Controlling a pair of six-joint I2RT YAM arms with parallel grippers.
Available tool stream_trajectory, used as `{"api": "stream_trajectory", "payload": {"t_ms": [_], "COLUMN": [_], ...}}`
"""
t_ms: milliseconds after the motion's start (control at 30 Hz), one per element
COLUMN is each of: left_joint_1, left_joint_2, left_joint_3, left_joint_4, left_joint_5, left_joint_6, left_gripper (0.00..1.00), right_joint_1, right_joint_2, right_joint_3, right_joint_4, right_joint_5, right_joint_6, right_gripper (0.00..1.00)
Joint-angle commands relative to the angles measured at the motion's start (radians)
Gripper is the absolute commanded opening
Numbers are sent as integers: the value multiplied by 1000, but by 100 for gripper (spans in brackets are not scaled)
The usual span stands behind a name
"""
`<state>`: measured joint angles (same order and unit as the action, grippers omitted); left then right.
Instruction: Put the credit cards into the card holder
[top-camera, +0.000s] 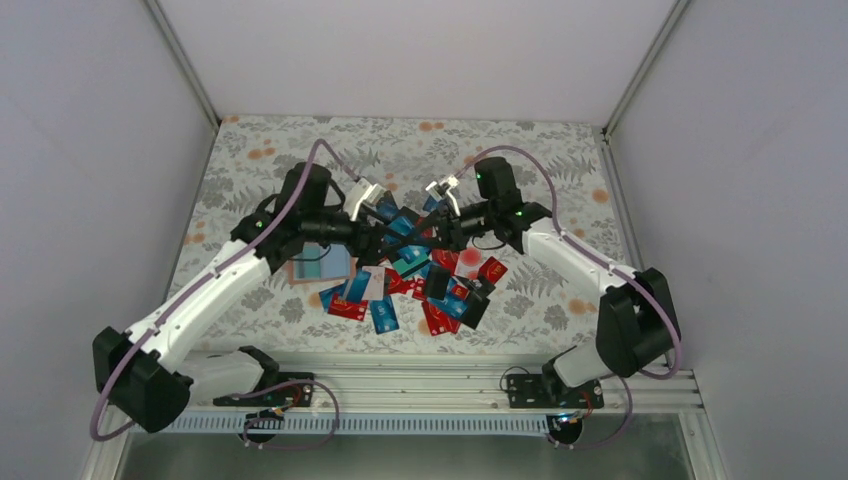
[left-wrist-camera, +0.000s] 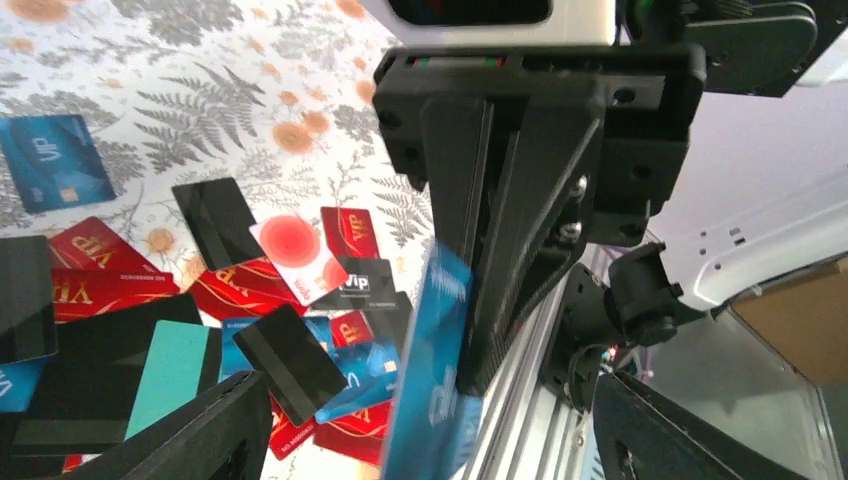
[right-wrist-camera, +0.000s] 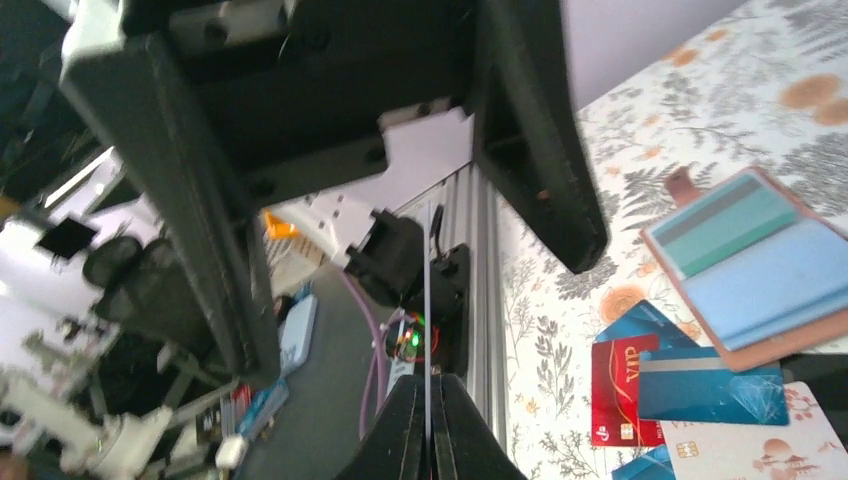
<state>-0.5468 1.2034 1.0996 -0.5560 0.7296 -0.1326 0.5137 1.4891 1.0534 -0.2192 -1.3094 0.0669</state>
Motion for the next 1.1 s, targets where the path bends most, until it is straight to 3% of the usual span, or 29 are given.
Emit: {"api": "stream_trajectory", "payload": {"t_ms": [0,100,200,300,700,867,1067], "left_joint_1": [4,2,3,1,4,4,3], "left_joint_2": [-101,-161,-219,-258,-327,-321,-312], "left_joint_3": [-140,-249,-317,-345,-358,-355,-357], "left_joint_4": [316,517,614,684,794,806,822], "left_joint_5": [-77,-104,-132,-119,-130,-131,-118], "left_joint_6": [-247,-391,-446,-470,-526,-544,-556], "left_gripper": [81,81,81,74,46,41,22], "right_joint_1": [19,27,38,49,69,74,81], "right_joint_2": [-67,-88,-106,-110,-126,-140,-146], "right_joint_3": [19,14,15,36,49,49,42], "right_joint_4": [244,340,423,446,522,538,558], "right_joint_5": [151,208,226,221,172,170,173], "right_joint_6": [323,450,535,575,647,656,670], "right_gripper": [4,4,4,4,4,4,4]}}
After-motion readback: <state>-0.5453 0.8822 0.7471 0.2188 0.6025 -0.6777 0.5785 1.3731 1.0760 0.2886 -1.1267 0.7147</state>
